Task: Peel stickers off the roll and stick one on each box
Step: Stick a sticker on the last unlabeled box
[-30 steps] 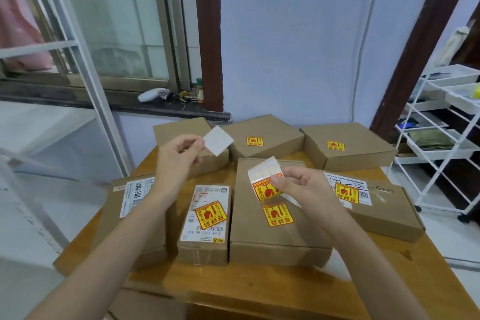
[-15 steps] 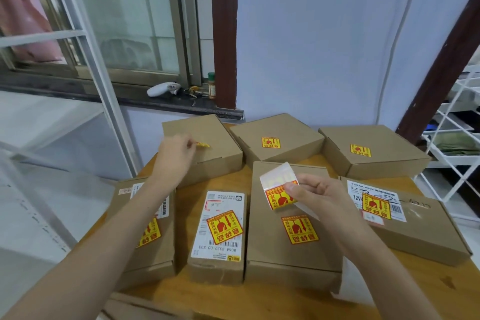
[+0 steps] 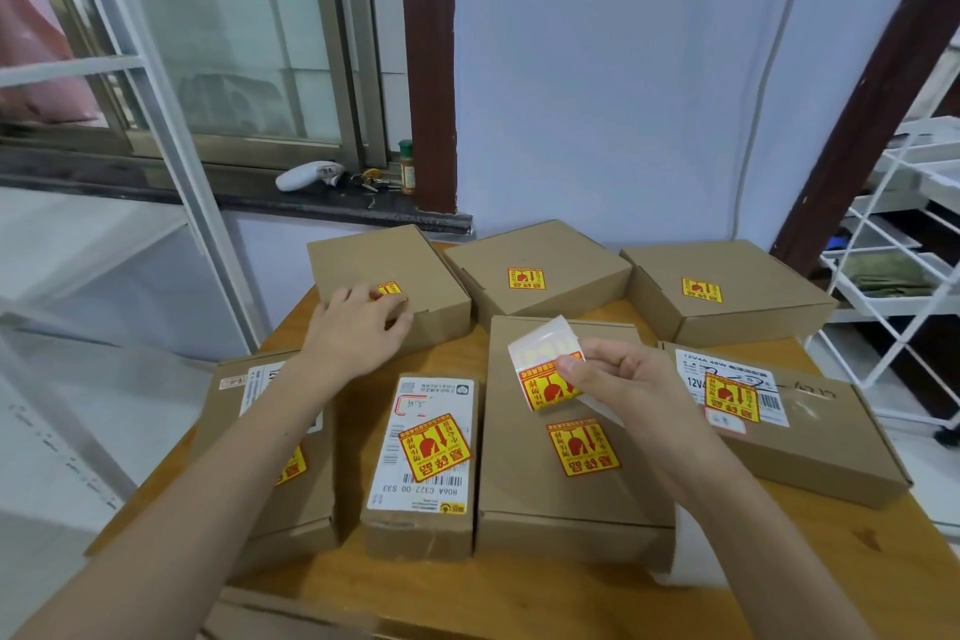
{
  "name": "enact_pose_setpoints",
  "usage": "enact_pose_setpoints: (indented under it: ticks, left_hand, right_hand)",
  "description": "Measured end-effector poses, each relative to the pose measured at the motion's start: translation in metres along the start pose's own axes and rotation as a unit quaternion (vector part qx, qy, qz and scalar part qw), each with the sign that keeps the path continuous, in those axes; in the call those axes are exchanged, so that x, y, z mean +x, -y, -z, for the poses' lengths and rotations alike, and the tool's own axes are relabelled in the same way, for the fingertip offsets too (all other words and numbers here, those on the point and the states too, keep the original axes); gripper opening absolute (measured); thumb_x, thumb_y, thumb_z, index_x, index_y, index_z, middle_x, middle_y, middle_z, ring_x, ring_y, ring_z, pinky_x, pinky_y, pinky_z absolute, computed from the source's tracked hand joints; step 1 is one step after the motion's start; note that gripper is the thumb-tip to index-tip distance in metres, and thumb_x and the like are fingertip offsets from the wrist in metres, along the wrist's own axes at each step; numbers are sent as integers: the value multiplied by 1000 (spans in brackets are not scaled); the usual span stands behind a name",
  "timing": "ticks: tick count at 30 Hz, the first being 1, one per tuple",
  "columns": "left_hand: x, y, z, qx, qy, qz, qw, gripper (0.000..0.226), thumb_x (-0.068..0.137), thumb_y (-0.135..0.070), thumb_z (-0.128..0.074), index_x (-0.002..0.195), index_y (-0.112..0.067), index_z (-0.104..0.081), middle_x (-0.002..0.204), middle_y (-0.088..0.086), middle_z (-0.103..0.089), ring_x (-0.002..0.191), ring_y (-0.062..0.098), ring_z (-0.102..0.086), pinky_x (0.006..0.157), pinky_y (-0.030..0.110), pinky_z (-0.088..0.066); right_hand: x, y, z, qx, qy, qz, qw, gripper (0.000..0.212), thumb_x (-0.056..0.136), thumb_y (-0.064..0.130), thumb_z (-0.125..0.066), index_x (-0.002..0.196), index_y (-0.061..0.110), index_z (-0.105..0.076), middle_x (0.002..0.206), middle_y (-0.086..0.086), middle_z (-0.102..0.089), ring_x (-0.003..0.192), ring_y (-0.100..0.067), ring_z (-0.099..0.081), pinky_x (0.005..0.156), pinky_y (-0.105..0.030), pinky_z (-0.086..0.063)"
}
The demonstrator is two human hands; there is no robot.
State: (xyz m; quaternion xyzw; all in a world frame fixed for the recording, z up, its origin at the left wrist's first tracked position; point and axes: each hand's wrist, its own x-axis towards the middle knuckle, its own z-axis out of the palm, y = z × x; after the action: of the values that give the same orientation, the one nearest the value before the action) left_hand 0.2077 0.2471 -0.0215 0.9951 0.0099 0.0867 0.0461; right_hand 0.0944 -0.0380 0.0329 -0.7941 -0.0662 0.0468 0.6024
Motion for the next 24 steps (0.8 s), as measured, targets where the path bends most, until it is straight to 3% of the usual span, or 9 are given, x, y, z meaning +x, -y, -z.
enact_pose_setpoints:
  ticks: [3, 9, 14, 17, 19, 24]
  left_hand:
    - [-3, -5, 4, 1, 22, 7, 1000, 53, 96, -56, -25, 143, -35, -37, 149, 6, -39, 136, 30, -33, 110, 52, -27]
    - [-29, -41, 28, -126, -64, -26, 990, 46, 98, -45, -32, 139, -28, -44, 145, 2, -45, 133, 24, -37, 107, 47, -36]
    - [-61, -81, 49, -234, -84, -99, 964, 33, 99, -34, -40, 126, -24, -57, 129, -6, -55, 123, 14, -44, 100, 34, -38]
    - [-81, -99, 52, -259, -82, -136, 953, 29, 98, -29, -43, 121, -25, -59, 122, -10, -57, 117, 8, -46, 94, 26, -37]
    - [-93, -109, 52, -267, -78, -150, 949, 27, 98, -29, -44, 120, -28, -60, 120, -13, -57, 116, 7, -47, 96, 29, -41]
    - [-123, -128, 55, -271, -61, -173, 945, 26, 98, -26, -45, 118, -27, -62, 118, -18, -55, 114, 2, -45, 87, 19, -31]
  right_hand:
    - [-2, 0, 2, 2, -6, -11, 1000, 18, 92, 30, -59, 98, 26, -75, 89, 12, -79, 83, 0, -73, 69, -17, -48]
    - [-12, -2, 12, 7, -49, -30, 998, 19, 91, 29, -61, 100, 20, -75, 86, 11, -79, 79, 8, -71, 59, -6, -43]
    - [-36, -1, 30, 16, -79, -28, 996, 19, 92, 26, -61, 99, 15, -75, 82, 9, -79, 76, 14, -68, 67, -10, -39]
    - [-57, -4, 49, 12, -90, -26, 996, 19, 92, 23, -61, 100, 13, -75, 82, 7, -80, 79, 5, -72, 68, -11, -49]
    - [-73, -7, 64, 9, -107, -18, 994, 18, 92, 21, -62, 98, 12, -76, 86, 5, -80, 84, -1, -73, 71, -13, -53]
    - [-110, -23, 98, -14, -168, -33, 985, 18, 90, 21, -65, 101, 12, -76, 89, 4, -80, 87, -5, -73, 83, -23, -52]
